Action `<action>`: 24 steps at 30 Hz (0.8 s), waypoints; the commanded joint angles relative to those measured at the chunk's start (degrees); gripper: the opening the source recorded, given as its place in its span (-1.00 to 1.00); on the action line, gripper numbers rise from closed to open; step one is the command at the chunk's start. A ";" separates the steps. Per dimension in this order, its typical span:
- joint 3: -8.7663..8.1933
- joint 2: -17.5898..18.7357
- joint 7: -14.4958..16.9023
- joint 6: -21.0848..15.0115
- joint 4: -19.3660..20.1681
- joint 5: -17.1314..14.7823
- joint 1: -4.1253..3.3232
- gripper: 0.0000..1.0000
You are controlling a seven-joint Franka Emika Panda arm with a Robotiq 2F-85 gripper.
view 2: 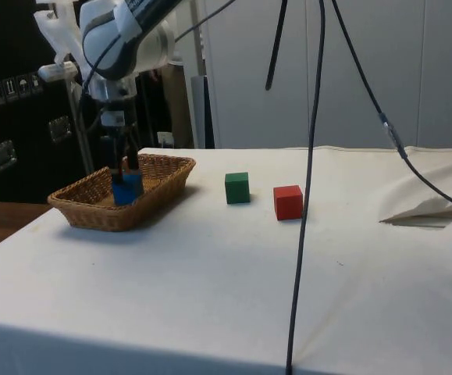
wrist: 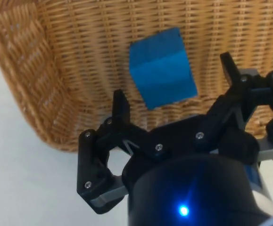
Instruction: Pick up the blue cube and place it into the basket.
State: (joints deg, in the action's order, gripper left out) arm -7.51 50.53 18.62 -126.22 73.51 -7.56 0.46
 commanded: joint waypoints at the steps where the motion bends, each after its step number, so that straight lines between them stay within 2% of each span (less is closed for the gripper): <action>1: -0.29 -1.09 -0.52 1.03 0.23 0.29 -0.34 1.00; 8: -0.29 -3.84 -1.03 3.21 0.69 0.29 -0.40 1.00; 9: 0.00 -3.15 -0.57 2.98 0.17 0.06 -0.17 1.00; 11: -0.34 -4.53 -1.20 3.95 0.74 0.29 -0.46 1.00; 17: -0.40 -6.88 -2.01 5.84 1.26 0.46 -0.52 1.00; 18: -0.06 -6.30 -1.55 5.96 0.69 0.11 -0.17 1.00; 19: -0.40 -7.28 -2.12 6.07 1.43 0.46 -0.52 1.00; 24: -0.46 -9.51 -2.75 7.10 2.35 0.52 -0.57 1.00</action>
State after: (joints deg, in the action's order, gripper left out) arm -7.68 41.42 16.33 -119.06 75.46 -7.39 0.17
